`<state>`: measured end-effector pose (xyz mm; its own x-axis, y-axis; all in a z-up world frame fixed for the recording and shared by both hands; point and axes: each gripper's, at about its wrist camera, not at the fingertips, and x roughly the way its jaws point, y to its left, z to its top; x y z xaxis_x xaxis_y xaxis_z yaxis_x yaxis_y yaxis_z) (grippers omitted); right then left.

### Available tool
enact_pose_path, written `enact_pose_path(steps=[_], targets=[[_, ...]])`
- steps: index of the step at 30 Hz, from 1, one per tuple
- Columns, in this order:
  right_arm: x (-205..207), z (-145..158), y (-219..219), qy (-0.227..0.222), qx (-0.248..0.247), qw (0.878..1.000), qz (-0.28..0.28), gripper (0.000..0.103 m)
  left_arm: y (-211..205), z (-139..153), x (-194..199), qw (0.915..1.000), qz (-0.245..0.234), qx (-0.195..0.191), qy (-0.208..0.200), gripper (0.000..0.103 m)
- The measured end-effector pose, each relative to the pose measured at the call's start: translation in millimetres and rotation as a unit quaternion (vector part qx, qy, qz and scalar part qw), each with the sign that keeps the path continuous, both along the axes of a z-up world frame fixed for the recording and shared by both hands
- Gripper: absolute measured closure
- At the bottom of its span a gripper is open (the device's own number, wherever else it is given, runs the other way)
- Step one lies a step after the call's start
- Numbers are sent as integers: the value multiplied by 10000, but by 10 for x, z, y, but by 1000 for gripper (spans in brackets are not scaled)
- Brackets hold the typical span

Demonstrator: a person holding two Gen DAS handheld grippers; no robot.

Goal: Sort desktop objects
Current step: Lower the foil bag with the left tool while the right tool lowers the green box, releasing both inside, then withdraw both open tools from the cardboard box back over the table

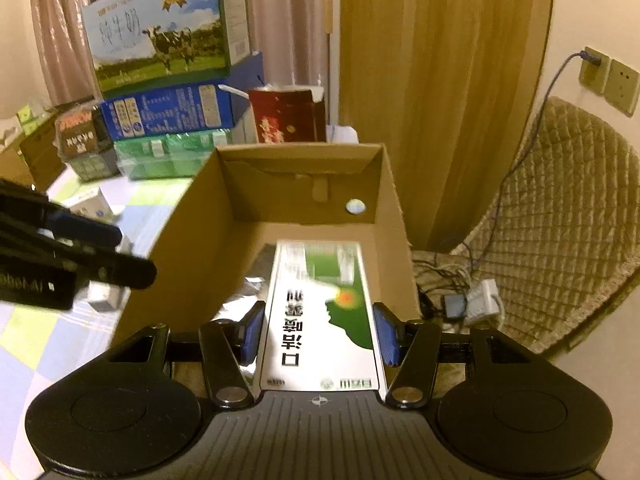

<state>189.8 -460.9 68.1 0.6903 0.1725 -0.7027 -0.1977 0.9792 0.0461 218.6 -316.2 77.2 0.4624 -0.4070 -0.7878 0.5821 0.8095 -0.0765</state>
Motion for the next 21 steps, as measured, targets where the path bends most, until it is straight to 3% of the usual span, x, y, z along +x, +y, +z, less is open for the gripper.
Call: enact_pose_path(steps=[3, 13, 21], targets=[[-4, 49, 11, -78, -79, 9999, -16, 43, 73, -2, -30, 10000, 34, 32, -8, 57], [-370, 57, -24, 18, -87, 9999, -93, 32, 355, -33, -217, 9998, 222, 7, 19, 40], [-800, 138, 151, 41, -76, 9999, -83, 12, 559, 48, -519, 9995, 296, 31, -144, 21]])
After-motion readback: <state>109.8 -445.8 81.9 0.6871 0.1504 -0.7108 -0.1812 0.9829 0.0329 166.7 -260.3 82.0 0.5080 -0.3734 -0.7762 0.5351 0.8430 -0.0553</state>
